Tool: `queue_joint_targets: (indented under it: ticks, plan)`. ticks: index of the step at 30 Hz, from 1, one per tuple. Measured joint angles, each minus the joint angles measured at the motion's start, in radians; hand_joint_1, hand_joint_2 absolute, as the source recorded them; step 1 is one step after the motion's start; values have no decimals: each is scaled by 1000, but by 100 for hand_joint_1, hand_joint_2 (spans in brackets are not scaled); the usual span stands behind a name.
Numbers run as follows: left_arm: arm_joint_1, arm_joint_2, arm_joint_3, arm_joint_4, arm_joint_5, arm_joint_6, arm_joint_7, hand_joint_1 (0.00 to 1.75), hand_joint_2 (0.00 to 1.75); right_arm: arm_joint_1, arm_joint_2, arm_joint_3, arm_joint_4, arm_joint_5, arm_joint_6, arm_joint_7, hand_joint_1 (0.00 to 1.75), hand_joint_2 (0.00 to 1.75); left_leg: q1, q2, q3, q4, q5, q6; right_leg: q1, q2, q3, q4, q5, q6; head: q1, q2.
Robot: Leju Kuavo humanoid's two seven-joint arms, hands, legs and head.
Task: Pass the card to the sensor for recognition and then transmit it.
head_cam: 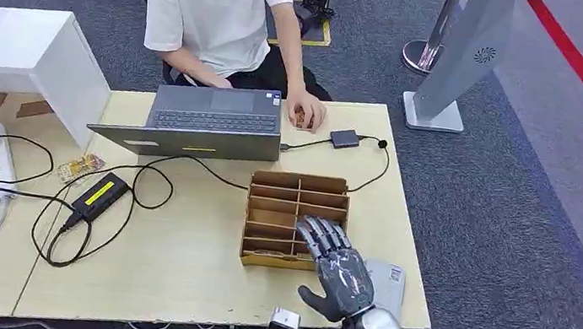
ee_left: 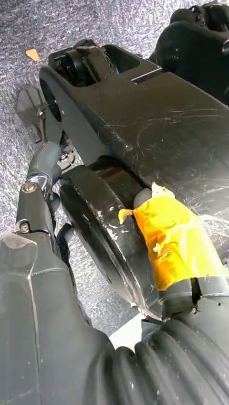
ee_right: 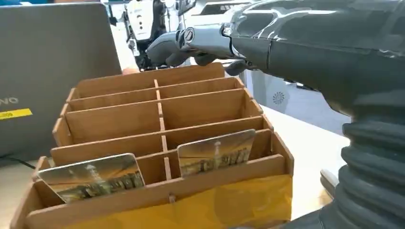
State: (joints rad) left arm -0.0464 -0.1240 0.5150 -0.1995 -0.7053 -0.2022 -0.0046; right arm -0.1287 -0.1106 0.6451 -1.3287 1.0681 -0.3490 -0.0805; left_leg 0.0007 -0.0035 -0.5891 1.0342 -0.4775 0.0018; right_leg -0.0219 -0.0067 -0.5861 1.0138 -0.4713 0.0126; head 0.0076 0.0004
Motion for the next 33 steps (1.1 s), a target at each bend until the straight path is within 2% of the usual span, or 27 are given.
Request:
queue_joint_targets:
  ticks: [17,33]
  plan:
    - [0,0,8,0,-3,-3,-2,0,175,2,0,-61,13,-5,-21,6,0,175,0,0,0,0,0,0,0,0,0,0,0,0,0,0]
    - [0,0,9,0,-7,-3,-5,0,175,-2,13,-65,47,-23,-21,-13,0,175,0,0,0,0,0,0,0,0,0,0,0,0,0,0]
